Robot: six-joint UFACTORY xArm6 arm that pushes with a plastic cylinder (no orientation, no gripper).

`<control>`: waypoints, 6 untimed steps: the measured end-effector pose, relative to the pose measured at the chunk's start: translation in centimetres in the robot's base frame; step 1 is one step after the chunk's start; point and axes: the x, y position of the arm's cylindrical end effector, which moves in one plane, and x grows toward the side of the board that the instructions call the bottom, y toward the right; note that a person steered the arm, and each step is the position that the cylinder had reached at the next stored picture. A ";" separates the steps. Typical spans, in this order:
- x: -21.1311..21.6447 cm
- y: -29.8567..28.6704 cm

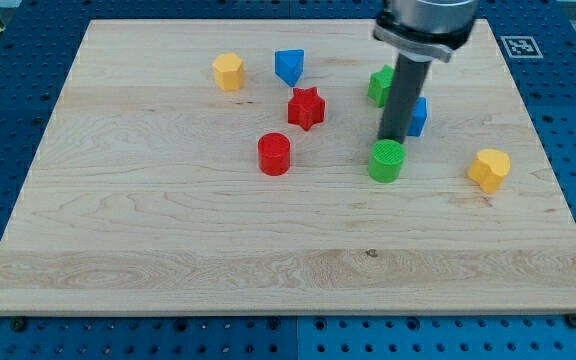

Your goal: Slightly move the green circle towards down

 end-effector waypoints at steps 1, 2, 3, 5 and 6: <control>0.4 -1.9; 1.4 -1.7; 2.7 0.4; 0.6 2.3; -2.3 2.3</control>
